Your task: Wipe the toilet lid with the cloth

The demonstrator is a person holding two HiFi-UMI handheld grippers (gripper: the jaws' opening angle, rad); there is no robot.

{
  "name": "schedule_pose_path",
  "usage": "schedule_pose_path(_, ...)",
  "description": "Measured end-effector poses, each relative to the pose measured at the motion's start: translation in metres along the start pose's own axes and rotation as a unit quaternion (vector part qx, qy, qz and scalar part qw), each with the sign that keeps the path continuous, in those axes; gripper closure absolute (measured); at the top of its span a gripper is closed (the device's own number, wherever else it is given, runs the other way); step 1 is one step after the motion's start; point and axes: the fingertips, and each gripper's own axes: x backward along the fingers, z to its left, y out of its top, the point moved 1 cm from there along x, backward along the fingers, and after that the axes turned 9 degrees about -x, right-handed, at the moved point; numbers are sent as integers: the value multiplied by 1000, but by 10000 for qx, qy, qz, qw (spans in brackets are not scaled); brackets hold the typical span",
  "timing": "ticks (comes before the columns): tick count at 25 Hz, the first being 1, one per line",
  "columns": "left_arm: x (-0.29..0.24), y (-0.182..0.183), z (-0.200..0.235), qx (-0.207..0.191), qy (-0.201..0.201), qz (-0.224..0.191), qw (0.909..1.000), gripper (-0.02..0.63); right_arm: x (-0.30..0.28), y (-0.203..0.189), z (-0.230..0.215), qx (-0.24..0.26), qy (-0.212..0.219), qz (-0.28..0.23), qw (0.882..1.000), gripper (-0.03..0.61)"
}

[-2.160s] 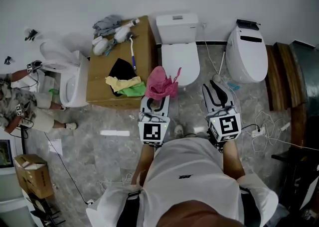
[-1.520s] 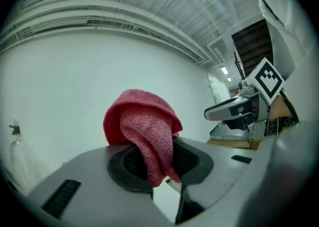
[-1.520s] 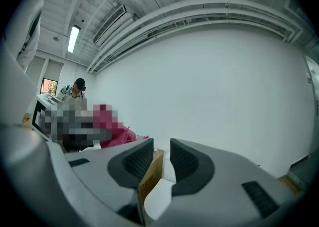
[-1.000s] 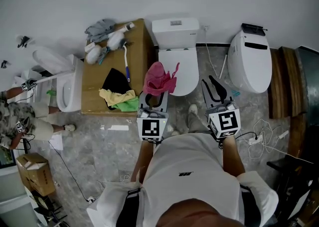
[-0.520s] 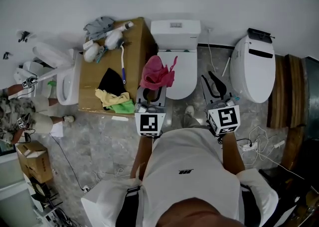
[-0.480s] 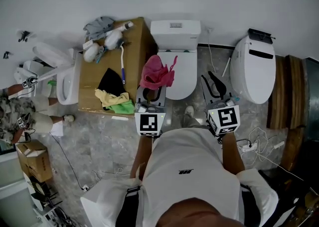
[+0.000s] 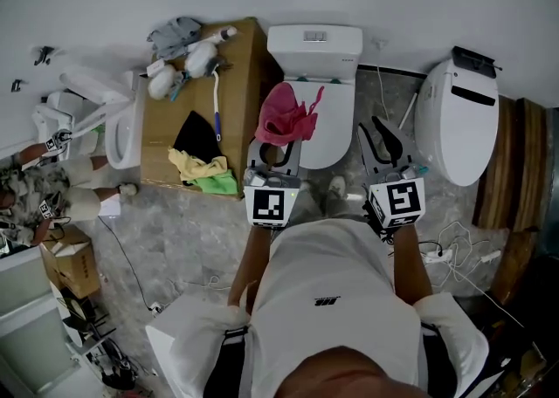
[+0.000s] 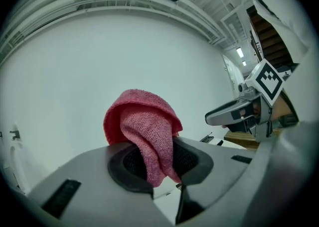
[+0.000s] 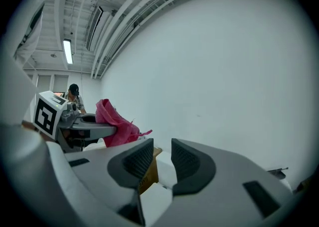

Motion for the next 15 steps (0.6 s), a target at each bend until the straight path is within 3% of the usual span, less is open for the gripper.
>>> schedule_pose_path(7,-39,-38,-2,94,-396,25,9992,506,-36,-33,-6,-136,-84,207,9997,465)
schedule_pose_path(12,-80,-89,-14,298,-1072,262,9934,506,-72,-71,-28,-291,-465,521,9971,460)
schedule_pose_path(15,-109,-115,-21,366,-1400,190,9893,506,-93,-92,-45,-413,-696,644,9946,460)
